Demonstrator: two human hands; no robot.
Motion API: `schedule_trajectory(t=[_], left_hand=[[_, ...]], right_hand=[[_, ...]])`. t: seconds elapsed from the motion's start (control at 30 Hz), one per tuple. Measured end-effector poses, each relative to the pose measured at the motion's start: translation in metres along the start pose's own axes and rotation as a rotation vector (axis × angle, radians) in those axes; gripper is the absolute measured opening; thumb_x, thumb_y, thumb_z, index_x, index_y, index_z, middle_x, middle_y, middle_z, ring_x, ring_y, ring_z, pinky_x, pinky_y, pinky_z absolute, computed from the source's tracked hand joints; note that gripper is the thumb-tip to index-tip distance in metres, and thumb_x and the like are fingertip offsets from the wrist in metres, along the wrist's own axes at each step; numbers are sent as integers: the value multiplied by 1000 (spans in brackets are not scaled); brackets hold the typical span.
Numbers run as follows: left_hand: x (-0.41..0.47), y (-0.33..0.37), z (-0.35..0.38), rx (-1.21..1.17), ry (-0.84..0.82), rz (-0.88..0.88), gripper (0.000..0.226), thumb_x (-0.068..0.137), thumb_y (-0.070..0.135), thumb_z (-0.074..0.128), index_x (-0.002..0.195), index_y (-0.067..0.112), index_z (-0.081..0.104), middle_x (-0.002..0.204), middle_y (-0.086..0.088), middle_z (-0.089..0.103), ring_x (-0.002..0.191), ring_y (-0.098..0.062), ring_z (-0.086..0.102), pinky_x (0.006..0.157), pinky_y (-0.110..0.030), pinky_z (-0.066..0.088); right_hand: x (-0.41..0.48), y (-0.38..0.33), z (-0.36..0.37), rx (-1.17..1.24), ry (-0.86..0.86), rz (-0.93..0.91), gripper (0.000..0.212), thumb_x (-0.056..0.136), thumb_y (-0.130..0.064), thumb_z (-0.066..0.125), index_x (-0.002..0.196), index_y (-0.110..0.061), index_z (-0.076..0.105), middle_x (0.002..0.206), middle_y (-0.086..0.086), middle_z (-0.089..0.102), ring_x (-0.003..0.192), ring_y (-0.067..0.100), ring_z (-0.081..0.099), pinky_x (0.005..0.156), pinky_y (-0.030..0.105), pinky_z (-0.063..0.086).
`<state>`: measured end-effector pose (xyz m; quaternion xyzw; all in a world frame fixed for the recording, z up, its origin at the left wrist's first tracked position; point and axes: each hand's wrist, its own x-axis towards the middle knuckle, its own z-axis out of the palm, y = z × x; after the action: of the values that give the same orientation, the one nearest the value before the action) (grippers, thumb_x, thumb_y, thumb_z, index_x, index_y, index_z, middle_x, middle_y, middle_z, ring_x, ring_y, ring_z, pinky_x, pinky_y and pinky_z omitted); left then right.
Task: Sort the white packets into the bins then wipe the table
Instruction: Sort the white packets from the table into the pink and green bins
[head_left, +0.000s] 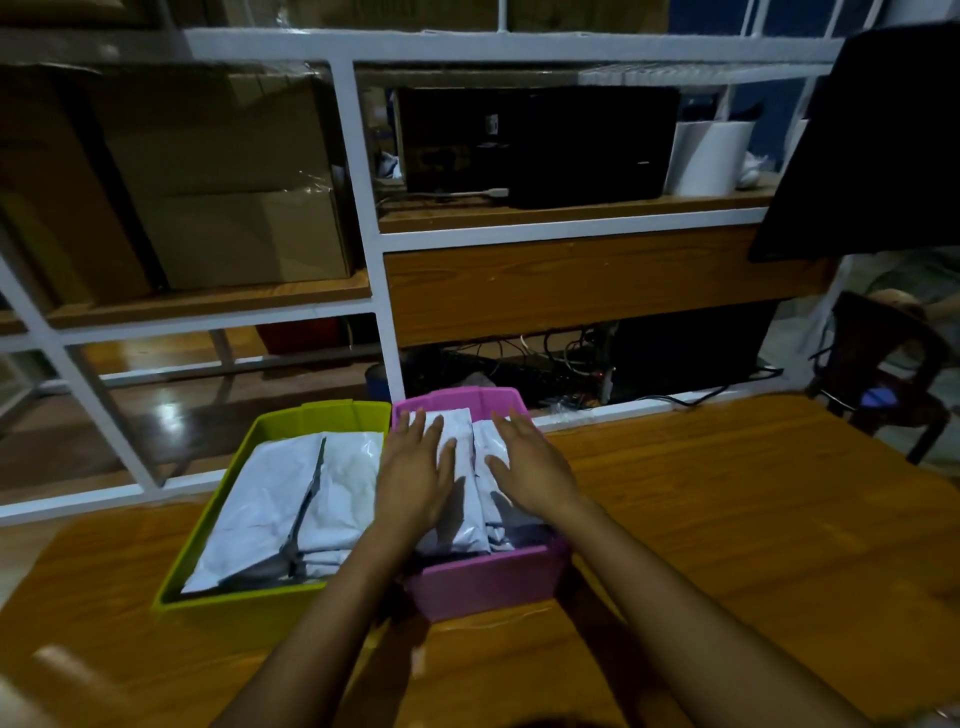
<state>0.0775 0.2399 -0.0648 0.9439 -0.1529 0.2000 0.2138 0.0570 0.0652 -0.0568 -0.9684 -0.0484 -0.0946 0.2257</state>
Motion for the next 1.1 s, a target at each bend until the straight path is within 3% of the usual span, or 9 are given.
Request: schedule_trajectory(t=[0.17,0.27,0.43,0.53,0.63,0.8,0.93,1.0,1.1], left_hand=[[-67,-21,-30,92,191,-121,29,91,29,42,88,9,63,85,-10,60,83,-30,53,67,-39,43],[-100,-30,-36,184,74,-237,28,92,26,45,74,9,58,71,-11,57,69,-32,55,56,-38,44],[-117,-47,-32,404,-216,-304,55,96,35,22,61,14,59,53,-9,61,48,-30,59,47,-30,38],[-123,-51,-35,496,-230,-246,39,90,22,32,61,15,57,45,-10,54,38,-27,53,42,-25,31],[-135,-55,-50,578,-186,-168,17,79,5,47,66,12,55,42,-9,49,34,-25,49,42,-24,25],[-159,-101,-71,572,-93,-124,24,83,15,43,63,11,56,41,-7,48,31,-25,47,36,-23,29],[-180,-156,-100,601,-225,-185,38,88,21,32,79,5,66,47,-9,51,34,-27,49,38,-24,26],[-192,-180,-121,576,-336,-262,49,93,27,25,87,6,68,53,-10,56,40,-28,53,40,-26,30],[-208,-221,-153,522,-217,-342,55,102,38,16,95,10,64,81,-12,68,73,-32,65,59,-35,44]], right_hand=[[-47,12,7,-70,143,126,60,92,-38,53,145,-17,35,151,13,36,139,32,31,111,49,34],[-57,21,17,-54,-26,280,69,92,-38,53,150,-17,21,158,12,19,142,36,25,110,49,34],[-61,20,19,-58,-83,296,66,90,-20,54,148,-10,24,156,13,24,124,32,49,85,33,47],[-65,13,26,-78,-93,281,66,90,-21,54,148,-9,25,157,15,23,118,33,54,81,35,51],[-71,-7,35,-98,-121,282,72,92,-24,56,151,-10,17,160,17,12,115,35,56,76,36,55],[-78,-55,54,-95,-106,251,76,94,-26,58,153,-16,11,161,14,7,112,29,58,68,29,53],[-79,-111,79,-43,-123,173,80,91,-23,61,153,-22,10,161,11,10,113,26,56,67,26,52],[-79,-145,94,-26,-131,133,80,91,-22,61,153,-22,10,160,10,13,118,27,53,73,28,53],[-79,-199,120,-15,-163,85,80,92,-25,60,153,-23,9,160,12,11,125,30,49,79,30,55]])
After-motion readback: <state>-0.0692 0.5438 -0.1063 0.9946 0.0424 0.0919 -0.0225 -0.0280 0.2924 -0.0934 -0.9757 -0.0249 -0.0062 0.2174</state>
